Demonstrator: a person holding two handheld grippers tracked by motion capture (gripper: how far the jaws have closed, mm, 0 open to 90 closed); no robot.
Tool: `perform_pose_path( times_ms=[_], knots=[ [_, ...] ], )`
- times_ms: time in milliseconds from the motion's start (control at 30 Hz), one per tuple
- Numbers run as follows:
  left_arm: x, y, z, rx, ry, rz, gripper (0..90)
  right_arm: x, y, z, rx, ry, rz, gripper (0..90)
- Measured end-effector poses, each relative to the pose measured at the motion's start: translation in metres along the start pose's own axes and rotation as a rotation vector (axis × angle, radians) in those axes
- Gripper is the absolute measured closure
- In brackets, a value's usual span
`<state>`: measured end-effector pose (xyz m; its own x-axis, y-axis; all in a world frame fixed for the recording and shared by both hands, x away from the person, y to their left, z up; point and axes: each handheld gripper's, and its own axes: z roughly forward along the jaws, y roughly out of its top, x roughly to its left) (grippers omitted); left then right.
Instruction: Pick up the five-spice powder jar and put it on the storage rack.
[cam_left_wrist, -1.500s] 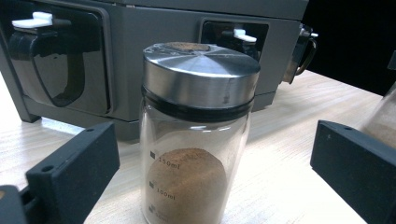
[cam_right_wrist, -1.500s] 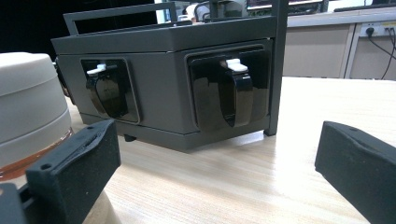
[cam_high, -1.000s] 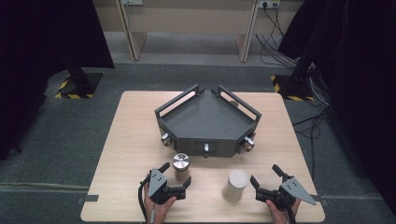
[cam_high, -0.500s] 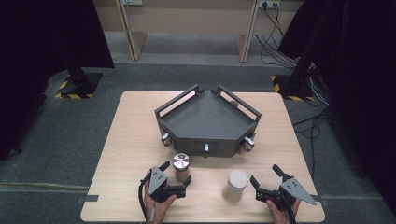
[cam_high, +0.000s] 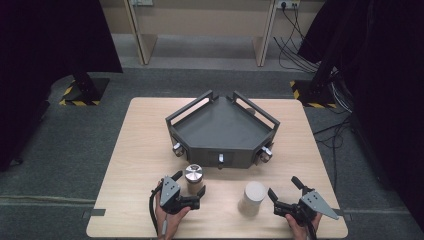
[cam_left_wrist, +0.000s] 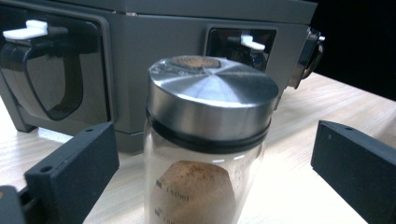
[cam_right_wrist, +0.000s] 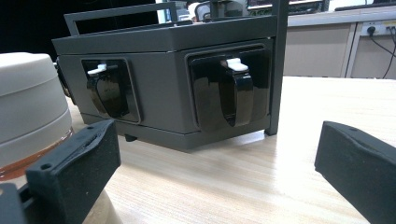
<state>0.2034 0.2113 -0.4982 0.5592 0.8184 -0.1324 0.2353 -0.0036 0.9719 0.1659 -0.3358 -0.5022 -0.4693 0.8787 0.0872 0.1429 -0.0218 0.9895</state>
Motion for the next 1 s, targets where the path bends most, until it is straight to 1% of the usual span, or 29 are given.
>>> perform_pose_path(
  times_ms=[133,267,433,567,633,767,833,1000],
  knots=[
    [0.002,0.002,0.003,0.007,0.0,-0.005,0.1,0.0,0.0,0.0,0.0,0.003,0.003,0.5],
    [0.002,0.004,0.007,0.017,0.009,0.015,0.1,0.0,0.0,0.0,0.001,0.003,0.003,0.5],
    [0.002,0.006,0.011,0.033,0.018,0.018,1.7,-0.001,0.0,0.0,0.004,0.006,0.009,0.6],
    [0.001,0.007,0.012,0.039,0.021,0.028,4.6,-0.002,0.0,0.0,0.005,0.01,0.007,0.6],
    [0.001,0.008,0.014,0.043,0.02,0.025,6.7,-0.002,0.0,0.001,0.006,0.012,0.006,0.7],
    [0.0,0.01,0.017,0.065,0.024,0.037,11.8,-0.002,0.0,0.001,0.008,0.011,0.006,0.7],
    [-0.001,0.011,0.017,0.071,0.027,0.045,14.0,-0.002,0.0,0.001,0.009,0.01,0.008,0.7],
    [-0.001,0.012,0.019,0.08,0.024,0.049,21.3,-0.002,0.0,0.001,0.012,0.012,0.007,0.7]
  ],
)
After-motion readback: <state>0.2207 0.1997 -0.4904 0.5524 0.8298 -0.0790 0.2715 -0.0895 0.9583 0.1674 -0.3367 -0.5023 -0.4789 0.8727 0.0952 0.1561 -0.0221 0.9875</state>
